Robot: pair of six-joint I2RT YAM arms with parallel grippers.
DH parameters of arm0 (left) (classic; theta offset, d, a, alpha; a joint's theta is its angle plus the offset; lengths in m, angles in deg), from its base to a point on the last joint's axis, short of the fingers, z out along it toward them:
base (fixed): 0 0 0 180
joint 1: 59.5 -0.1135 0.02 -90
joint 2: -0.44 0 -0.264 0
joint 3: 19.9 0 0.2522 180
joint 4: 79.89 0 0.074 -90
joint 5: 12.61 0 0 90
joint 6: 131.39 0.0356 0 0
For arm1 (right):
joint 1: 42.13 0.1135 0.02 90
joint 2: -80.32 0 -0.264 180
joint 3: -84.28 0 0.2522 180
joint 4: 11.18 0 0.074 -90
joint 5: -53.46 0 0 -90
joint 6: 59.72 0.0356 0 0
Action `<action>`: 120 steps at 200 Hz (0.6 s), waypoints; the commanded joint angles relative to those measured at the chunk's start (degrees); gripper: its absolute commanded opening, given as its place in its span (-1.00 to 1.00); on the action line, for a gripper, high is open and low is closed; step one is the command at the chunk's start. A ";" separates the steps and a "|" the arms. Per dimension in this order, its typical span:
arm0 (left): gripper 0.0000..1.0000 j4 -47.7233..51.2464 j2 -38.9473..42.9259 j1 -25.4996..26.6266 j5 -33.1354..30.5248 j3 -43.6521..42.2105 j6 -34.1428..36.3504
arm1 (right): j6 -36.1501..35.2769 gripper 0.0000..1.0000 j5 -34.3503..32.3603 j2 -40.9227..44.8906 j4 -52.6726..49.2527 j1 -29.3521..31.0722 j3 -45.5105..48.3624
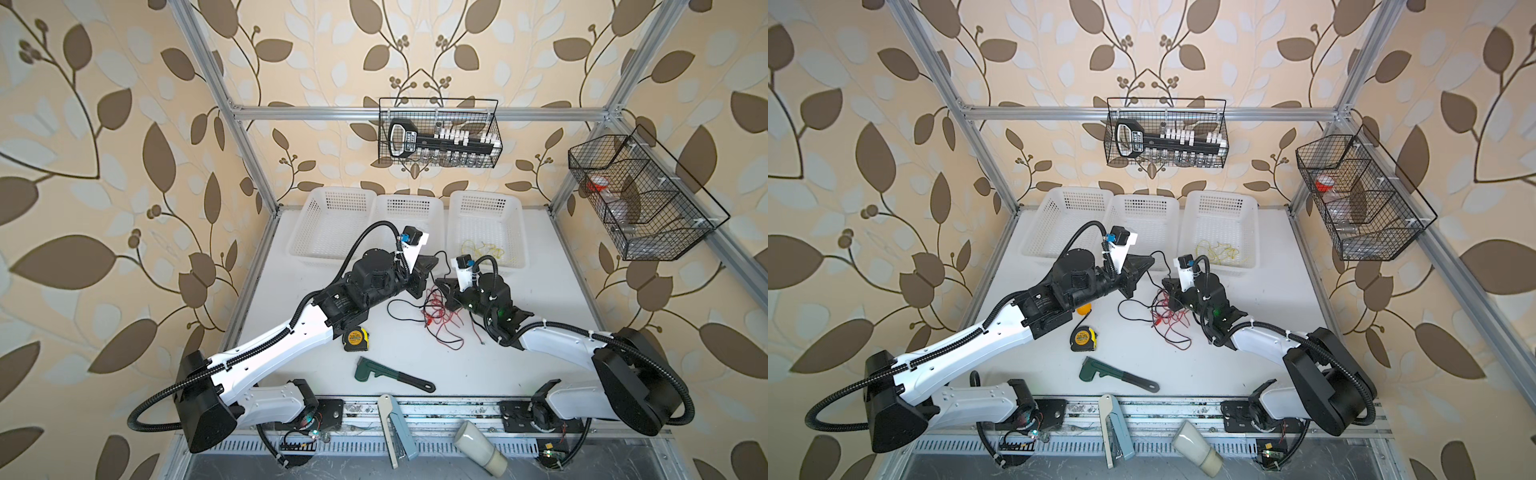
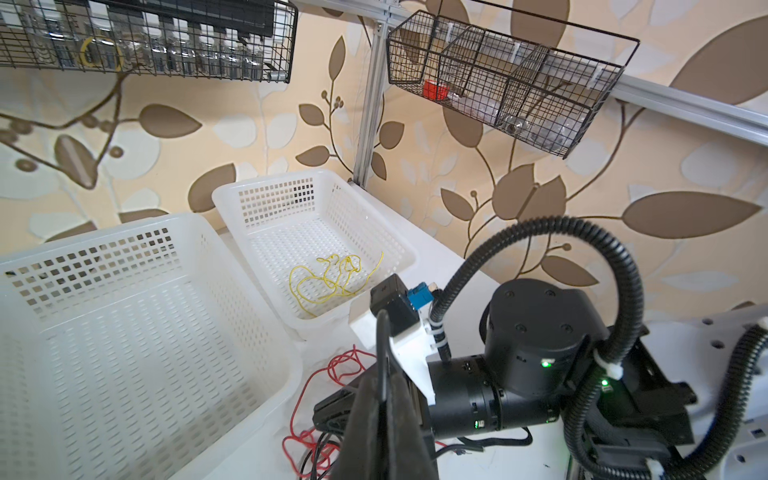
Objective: Untangle the cables
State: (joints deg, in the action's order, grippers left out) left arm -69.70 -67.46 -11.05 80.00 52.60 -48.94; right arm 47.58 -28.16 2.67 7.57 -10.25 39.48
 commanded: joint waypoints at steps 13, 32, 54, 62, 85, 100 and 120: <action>-1.00 1.96 1.13 0.33 -4.20 -1.85 1.37 | -0.92 -1.00 0.72 5.15 -3.19 0.19 -4.58; -1.00 3.33 0.05 0.25 -6.17 -2.09 1.83 | -1.68 -1.00 1.89 7.60 -7.81 0.20 -8.23; -1.00 3.41 -1.23 0.25 -7.17 -2.50 2.32 | -3.44 -1.00 6.53 8.89 -12.96 0.19 -12.53; -1.00 3.31 -1.68 0.25 -7.18 -2.49 2.41 | -3.82 -1.00 8.67 9.12 -14.37 0.20 -13.79; -0.97 2.54 -2.54 0.25 -6.59 -2.49 2.50 | -3.94 -1.00 11.47 8.95 -16.65 0.28 -16.12; -0.96 2.09 -2.78 0.25 -6.47 -2.49 2.53 | -4.65 -1.00 7.57 6.99 -22.88 0.52 -19.25; -0.95 1.99 -2.81 0.25 -6.13 -2.58 2.54 | -5.51 -1.00 10.22 6.24 -24.61 0.85 -19.90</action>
State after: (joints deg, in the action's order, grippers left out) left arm -66.34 -70.59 -11.08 74.12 50.30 -47.45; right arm 44.11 -20.44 9.99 -11.20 -10.07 21.31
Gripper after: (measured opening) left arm 0.052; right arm 0.049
